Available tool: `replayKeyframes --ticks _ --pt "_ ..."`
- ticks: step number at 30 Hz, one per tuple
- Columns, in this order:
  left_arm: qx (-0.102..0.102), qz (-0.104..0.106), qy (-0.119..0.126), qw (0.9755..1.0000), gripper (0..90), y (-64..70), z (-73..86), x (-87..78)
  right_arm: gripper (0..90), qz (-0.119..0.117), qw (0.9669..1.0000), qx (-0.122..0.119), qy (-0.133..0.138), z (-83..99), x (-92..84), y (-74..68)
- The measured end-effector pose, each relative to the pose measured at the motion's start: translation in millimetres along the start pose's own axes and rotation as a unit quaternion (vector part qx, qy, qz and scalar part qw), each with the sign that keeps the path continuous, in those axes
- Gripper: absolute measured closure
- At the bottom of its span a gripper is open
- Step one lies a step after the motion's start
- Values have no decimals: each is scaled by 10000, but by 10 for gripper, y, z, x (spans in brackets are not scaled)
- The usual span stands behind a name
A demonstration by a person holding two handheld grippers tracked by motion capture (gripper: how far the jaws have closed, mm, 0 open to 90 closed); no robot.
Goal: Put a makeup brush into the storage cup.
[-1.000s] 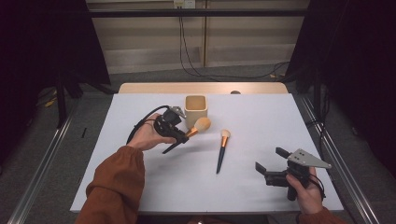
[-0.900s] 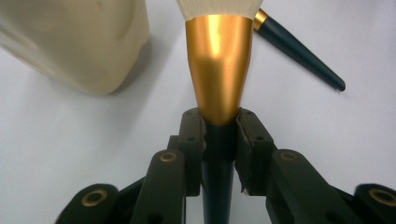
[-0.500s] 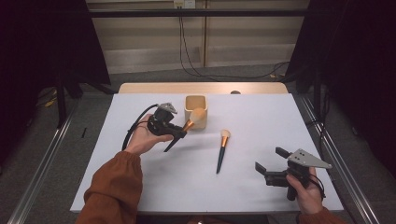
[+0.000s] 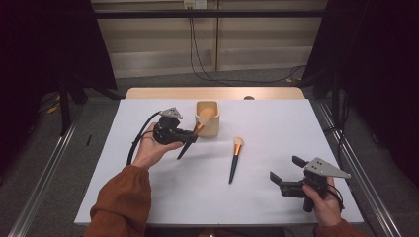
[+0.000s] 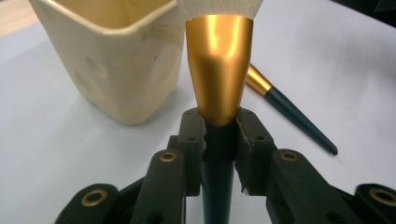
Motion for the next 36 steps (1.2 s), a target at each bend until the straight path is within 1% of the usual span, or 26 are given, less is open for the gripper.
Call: replayKeyframes --ticks 3,5,6,7,9,11,13,15,16,18,19,20,22,24,27,29,30,33,36 --pt "-3 -53 239 9997 741 7 -33 -10 2 3 10000 10 7 -3 -1 -1" --pt "-67 -52 334 9994 741 7 -43 -14 2 1 10000 2 19 -5 -4 1" --pt "-62 -109 359 9993 741 3 -45 -20 2 1 10000 5 30 -7 -6 1" --pt "-74 -117 426 9990 741 4 -49 -21 2 -3 10000 6 36 -8 -7 2" --pt "-75 -170 574 9982 741 1 -60 -42 2 -6 10000 11 41 -8 -6 0" --pt "-143 -179 755 9969 741 0 -79 -66 2 -8 10000 5 39 -8 -5 0" --pt "-110 -254 855 9960 741 -10 -95 -88 2 -9 10000 6 44 -9 -5 -1" --pt "-173 -238 1000 9945 741 -3 -114 -103 2 -7 10000 4 48 -10 -5 -1" --pt "-143 -272 1056 9939 741 -8 -123 -109 2 -8 10000 -8 55 -11 -5 0" --pt "-199 -240 1130 9931 741 0 -137 -116 2 -12 10000 -13 53 -11 -9 1" --pt "-182 -221 1183 9926 741 1 -144 -118 2 -17 10000 -1 60 -13 -11 0" --pt "-221 -196 1278 9914 741 10 -157 -119 2 -17 10000 -1 60 -13 -11 0" --pt "-256 -203 1392 9897 740 20 -174 -129 2 -21 10000 20 82 -17 -12 -3" --pt "-229 -212 1466 9887 740 29 -190 -136 2 -24 10000 32 79 -19 -15 -7" --pt "-247 -254 1593 9866 741 35 -222 -157 2 -20 10000 30 88 -20 -16 -6" --pt "-238 -249 1737 9842 740 32 -251 -175 1 -29 10000 36 84 -19 -13 -6" --pt "-244 -258 1847 9822 740 31 -267 -183 1 -31 10000 42 83 -18 -11 -7" --pt "-296 -274 1985 9793 740 16 -312 -212 1 -25 9999 33 113 -23 -11 -5" --pt "-324 -309 2071 9773 740 0 -362 -239 1 -19 9999 52 125 -24 -8 -1"
Point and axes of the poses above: each handheld gripper's, and its own axes: x roughly forward along the jaws, z roughly out of its underside, y roughly to its right, the point moved 6 cm from there along x, roughly forward along the jaws, and after that the axes turned 3 degrees about -z, right-handed, at the moved point
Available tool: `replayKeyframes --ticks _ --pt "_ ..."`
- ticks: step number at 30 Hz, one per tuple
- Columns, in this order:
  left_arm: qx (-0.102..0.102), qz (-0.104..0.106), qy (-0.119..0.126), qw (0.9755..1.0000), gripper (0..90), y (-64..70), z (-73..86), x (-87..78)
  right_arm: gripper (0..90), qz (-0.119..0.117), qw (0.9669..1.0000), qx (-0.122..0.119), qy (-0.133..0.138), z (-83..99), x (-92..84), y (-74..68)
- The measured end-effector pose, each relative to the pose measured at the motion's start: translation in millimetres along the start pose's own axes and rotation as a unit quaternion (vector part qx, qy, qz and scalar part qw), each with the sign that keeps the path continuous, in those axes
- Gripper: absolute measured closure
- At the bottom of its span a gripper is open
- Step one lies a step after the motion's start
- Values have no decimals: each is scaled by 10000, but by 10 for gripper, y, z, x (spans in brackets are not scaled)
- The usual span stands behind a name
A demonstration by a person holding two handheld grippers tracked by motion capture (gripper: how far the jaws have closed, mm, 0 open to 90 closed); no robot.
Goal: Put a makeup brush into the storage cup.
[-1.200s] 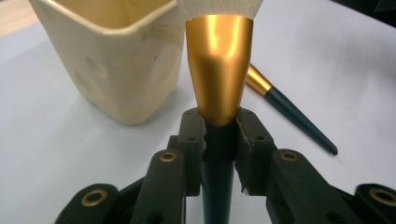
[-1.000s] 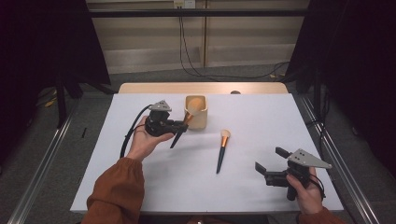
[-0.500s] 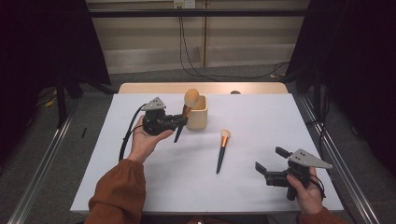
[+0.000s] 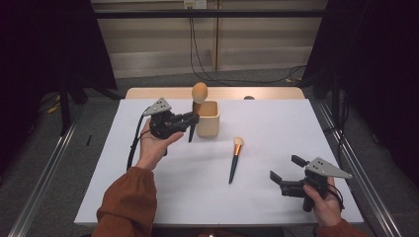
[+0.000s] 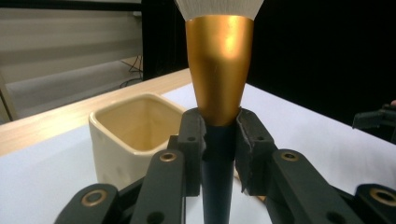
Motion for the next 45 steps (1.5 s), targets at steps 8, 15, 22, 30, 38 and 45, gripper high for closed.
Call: replayKeyframes --ticks 8,15,22,30,38,45 --pt "110 85 280 9995 740 17 -163 15 1 2 10000 42 12 -2 -1 -2" --pt "185 33 309 9993 740 29 -274 32 1 -13 10000 31 9 -2 -5 -5" --pt "251 -28 320 9992 740 18 -387 93 1 -5 10000 33 6 -2 -4 -3" --pt "379 -126 363 9985 740 -16 -539 167 1 -16 10000 31 16 -4 -12 -2" --pt "417 -128 462 9980 740 -33 -690 205 1 -23 10000 38 12 -3 -12 -3" --pt "429 -161 493 9977 740 -76 -787 285 1 -22 10000 36 12 -3 -12 -5"
Point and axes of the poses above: each handheld gripper's, and its own axes: x roughly forward along the jaws, z roughly out of its underside, y roughly to its right, the point moved 6 cm from there along x, roughly forward along the jaws, and after that the axes turned 3 degrees about -z, right-handed, at the moved point
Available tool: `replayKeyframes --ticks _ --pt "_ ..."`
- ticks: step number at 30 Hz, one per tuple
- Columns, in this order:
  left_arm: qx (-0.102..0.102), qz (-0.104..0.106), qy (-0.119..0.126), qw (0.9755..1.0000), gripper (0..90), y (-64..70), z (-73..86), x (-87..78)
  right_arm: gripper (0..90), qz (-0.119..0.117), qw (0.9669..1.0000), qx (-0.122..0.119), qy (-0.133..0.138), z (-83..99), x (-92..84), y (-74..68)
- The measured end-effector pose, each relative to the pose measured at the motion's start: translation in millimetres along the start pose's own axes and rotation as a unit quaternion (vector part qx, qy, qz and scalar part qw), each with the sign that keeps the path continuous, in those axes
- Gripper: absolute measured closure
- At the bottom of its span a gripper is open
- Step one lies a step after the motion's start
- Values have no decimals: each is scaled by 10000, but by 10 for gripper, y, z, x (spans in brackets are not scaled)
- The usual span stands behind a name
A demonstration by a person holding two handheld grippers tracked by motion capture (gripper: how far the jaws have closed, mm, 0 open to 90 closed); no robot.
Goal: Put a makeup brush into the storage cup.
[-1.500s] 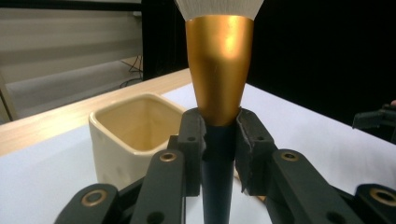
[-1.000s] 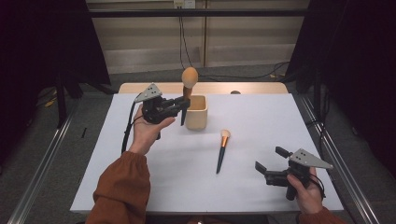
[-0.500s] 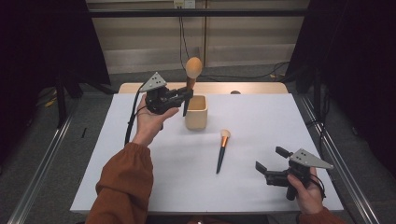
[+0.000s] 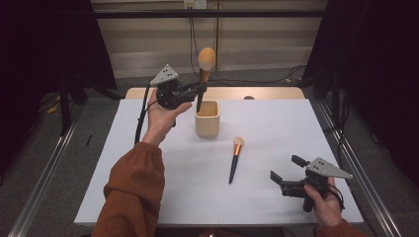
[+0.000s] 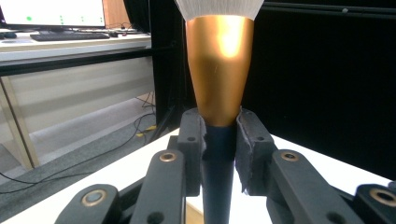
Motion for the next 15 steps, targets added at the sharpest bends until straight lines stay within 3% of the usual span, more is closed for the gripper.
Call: replayKeyframes --ticks 5,15 --pt "26 -23 67 10000 740 -48 -18 79 2 3 10000 0 0 1 -2 5" --pt "28 -193 -112 9997 740 -191 69 190 1 7 10000 5 6 2 -6 4"
Point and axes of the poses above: each handheld gripper's, and its own axes: x roughly forward along the jaws, z roughly out of its underside, y roughly to its right, the point moved 6 cm from there along x, roughly forward along the jaws, and after that the axes turned 3 degrees about -z, right-handed, at the moved point
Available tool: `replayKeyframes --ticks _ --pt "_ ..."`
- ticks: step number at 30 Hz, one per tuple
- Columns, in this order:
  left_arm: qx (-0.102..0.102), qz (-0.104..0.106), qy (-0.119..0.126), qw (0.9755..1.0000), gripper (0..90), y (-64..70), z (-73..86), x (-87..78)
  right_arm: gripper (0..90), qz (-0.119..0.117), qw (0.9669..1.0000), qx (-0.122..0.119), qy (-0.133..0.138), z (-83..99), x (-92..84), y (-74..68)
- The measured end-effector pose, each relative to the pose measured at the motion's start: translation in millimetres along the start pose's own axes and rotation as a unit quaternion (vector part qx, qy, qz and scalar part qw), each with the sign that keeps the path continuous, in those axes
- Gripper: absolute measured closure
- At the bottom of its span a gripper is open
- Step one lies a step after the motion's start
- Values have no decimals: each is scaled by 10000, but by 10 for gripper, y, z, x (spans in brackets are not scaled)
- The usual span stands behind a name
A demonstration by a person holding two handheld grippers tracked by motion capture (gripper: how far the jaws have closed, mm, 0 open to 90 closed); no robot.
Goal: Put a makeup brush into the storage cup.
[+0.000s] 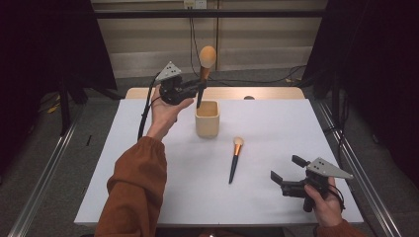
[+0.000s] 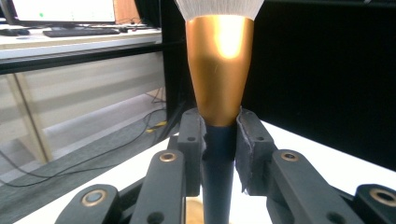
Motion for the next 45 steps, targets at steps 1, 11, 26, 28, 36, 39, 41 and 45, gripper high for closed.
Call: replayKeyframes --ticks 1,11,26,28,36,39,41,45 --pt "-37 -19 21 10000 740 -11 10 16 1 0 10000 2 0 0 -1 -1" --pt "17 57 -58 10000 740 9 140 169 1 19 10000 14 -4 4 -6 7" --pt "-86 44 -205 9997 740 -26 346 236 1 0 10000 3 -9 6 -10 7" --pt "-88 45 -240 9997 740 -29 380 236 1 15 10000 -1 -4 5 -11 8" --pt "-139 35 -281 9995 740 -29 478 252 1 12 10000 2 -10 9 -6 8" --pt "-149 35 -312 9994 740 -29 529 264 1 1 10000 -1 -29 11 -4 5" --pt "-133 10 -354 9993 740 -37 562 271 1 -2 10000 -7 -18 10 -7 4" --pt "-123 28 -382 9992 740 -35 604 278 1 8 10000 7 -22 11 -5 9"
Point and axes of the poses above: each handheld gripper's, and its own axes: x roughly forward along the jaws, z roughly out of its underside, y roughly to its right, the point moved 6 cm from there along x, roughly forward along the jaws, and after that the axes turned 3 degrees about -z, right-handed, at the moved point
